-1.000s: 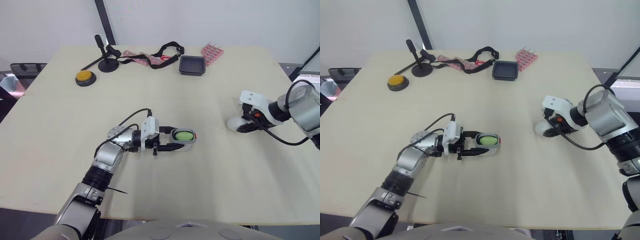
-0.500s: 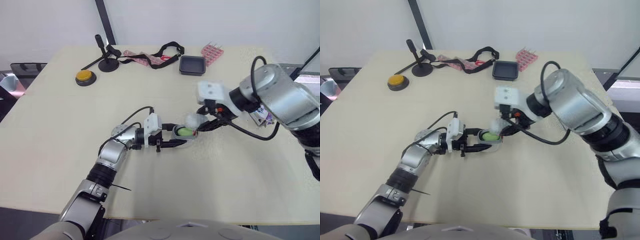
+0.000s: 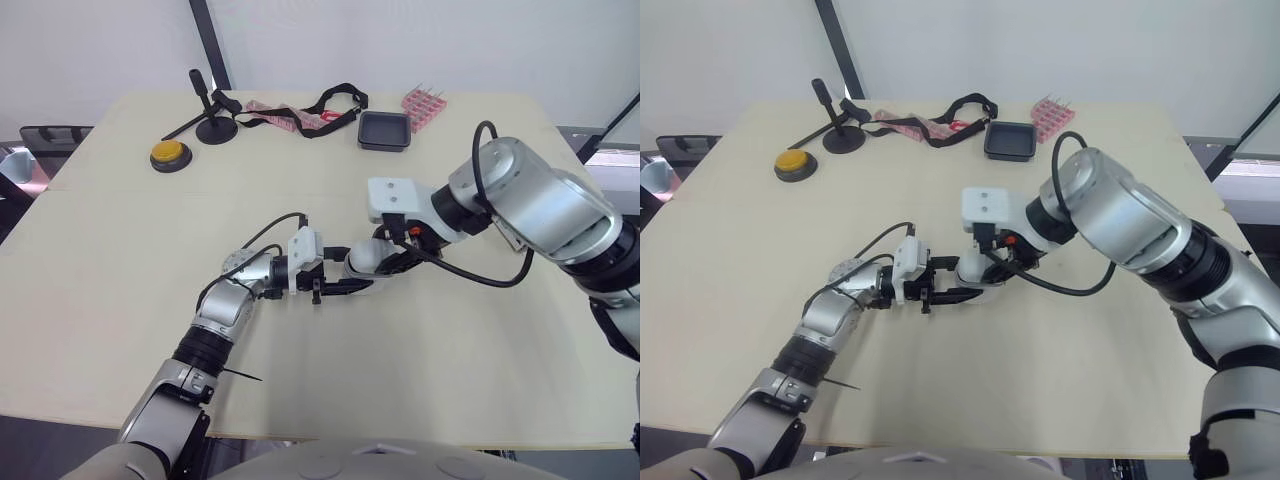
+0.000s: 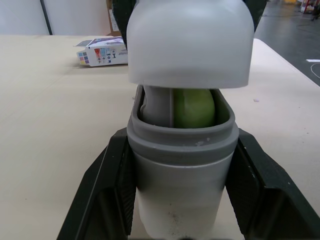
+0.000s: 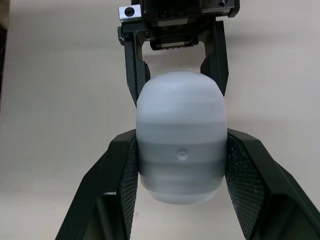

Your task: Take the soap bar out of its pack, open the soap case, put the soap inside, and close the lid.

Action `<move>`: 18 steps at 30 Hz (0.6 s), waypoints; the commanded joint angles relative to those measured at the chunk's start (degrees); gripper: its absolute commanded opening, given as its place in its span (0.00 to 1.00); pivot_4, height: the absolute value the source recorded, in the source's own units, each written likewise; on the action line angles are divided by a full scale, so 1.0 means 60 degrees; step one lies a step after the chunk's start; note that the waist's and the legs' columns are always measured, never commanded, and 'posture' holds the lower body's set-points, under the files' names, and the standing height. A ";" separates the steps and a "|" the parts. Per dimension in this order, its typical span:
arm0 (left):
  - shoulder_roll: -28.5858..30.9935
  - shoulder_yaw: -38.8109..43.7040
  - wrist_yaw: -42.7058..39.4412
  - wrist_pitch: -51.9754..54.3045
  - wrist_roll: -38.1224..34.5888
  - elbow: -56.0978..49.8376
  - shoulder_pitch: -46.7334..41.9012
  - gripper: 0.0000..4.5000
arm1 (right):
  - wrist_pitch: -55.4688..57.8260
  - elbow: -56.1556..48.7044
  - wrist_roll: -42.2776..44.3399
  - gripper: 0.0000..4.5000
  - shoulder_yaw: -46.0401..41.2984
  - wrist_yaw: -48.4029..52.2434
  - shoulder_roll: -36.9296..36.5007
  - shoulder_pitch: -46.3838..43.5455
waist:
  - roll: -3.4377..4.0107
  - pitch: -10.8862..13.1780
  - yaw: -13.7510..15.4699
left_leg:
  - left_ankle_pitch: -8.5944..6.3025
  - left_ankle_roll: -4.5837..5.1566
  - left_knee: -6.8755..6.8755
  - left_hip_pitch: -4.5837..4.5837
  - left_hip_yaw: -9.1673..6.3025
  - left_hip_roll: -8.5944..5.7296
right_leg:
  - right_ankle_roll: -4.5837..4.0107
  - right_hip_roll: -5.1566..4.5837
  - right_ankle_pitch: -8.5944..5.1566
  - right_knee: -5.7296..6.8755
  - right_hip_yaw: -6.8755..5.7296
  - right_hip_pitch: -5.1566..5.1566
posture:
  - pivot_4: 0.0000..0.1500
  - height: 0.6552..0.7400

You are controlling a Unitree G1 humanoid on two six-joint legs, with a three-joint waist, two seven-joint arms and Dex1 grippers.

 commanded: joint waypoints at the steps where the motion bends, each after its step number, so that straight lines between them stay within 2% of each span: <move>1: 0.0043 0.0083 0.0085 -0.0095 0.0035 -0.0092 -0.0106 0.42 | -0.0152 -0.0159 0.0137 0.44 0.0196 0.0019 -0.0012 -0.0221 | 0.0000 0.0000 0.0004 | 0.0000 -0.0001 0.0000 0.0000 0.0000 0.0000 | 0.0000 0.0000 0.0000 0.0000 0.0000 0.0000 | 1.00 1.00; 18: 0.0022 0.0102 0.0150 -0.0043 0.0041 -0.0186 -0.0049 0.42 | -0.0873 0.0521 -0.0358 0.44 0.0993 0.0118 -0.0045 -0.0374 | -0.0016 -0.0010 -0.0020 | 0.0001 -0.0013 -0.0001 0.0011 0.0000 0.0000 | 0.0001 0.0001 0.0001 0.0008 0.0003 0.0006 | 1.00 1.00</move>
